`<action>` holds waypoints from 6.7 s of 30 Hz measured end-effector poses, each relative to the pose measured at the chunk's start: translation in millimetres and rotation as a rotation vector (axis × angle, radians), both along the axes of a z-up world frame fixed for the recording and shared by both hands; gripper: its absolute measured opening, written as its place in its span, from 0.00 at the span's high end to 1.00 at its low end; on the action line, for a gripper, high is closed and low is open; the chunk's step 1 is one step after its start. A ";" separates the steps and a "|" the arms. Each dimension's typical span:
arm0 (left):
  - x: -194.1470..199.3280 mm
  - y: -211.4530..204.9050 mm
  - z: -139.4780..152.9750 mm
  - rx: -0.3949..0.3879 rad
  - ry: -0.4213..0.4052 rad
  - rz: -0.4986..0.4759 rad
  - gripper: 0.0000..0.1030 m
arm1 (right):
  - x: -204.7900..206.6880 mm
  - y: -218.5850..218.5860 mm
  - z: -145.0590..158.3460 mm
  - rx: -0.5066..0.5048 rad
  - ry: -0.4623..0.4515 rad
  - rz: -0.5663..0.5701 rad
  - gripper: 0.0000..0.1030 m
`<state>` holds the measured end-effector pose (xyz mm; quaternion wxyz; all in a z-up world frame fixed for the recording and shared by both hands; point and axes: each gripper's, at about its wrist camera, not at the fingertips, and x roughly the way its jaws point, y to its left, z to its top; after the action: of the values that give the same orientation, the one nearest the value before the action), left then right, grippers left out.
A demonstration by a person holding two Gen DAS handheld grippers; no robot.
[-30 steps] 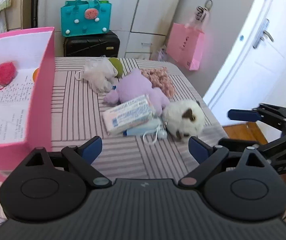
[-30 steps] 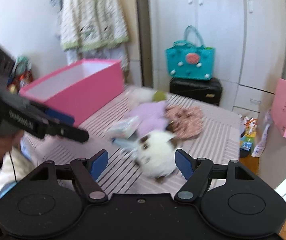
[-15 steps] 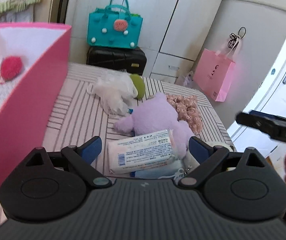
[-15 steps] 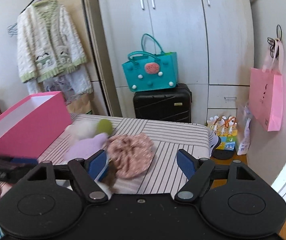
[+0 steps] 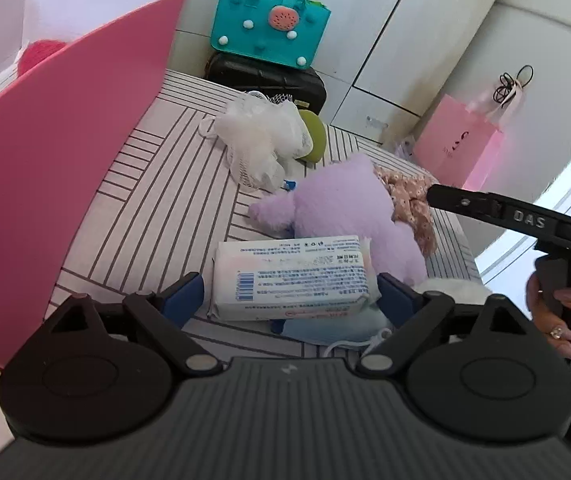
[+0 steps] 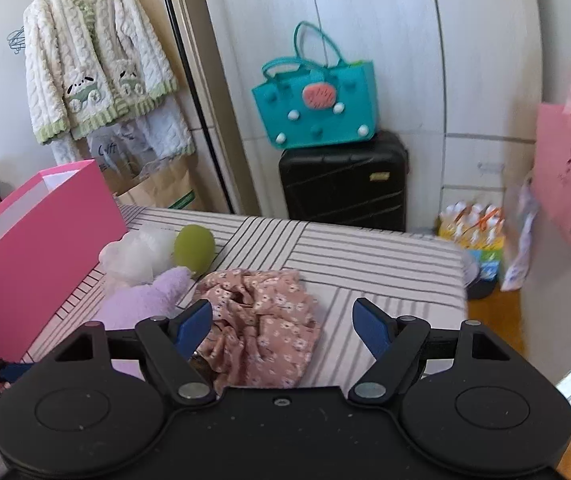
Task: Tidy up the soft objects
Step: 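Grasp the soap bar with the left gripper while the right gripper grasps the floral scrunchie, then carry the soap bar and floral scrunchie over the pink box with both grippers, then release the scrunchie into the box with the right gripper while the left lowers the soap, then withdraw both open grippers from the box toward the plush toys on the table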
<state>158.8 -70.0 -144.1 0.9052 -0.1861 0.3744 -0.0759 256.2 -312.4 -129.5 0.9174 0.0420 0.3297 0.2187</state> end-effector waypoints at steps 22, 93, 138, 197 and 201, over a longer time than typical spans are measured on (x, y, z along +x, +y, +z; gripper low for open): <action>-1.8 4.0 0.1 0.053 -0.027 0.024 0.24 | 31.5 35.2 -26.8 -0.101 0.053 0.060 0.57; -109.1 80.2 97.5 0.054 0.107 -0.399 0.28 | -187.0 107.5 92.0 -0.059 0.073 0.363 0.80; 73.1 191.8 77.8 0.225 0.126 -0.198 0.28 | 45.3 292.6 97.2 -0.207 0.099 0.490 0.80; 3.1 169.0 138.6 0.414 0.184 -0.264 0.18 | -63.3 227.3 148.4 -0.063 -0.036 0.453 0.53; -21.5 163.3 153.9 0.428 0.160 -0.270 0.16 | -85.0 222.1 158.9 -0.062 -0.054 0.473 0.53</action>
<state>137.3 93.3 9.8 0.8731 0.0557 0.4737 -0.1004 171.2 -90.4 29.4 0.8499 -0.0705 0.3124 0.4184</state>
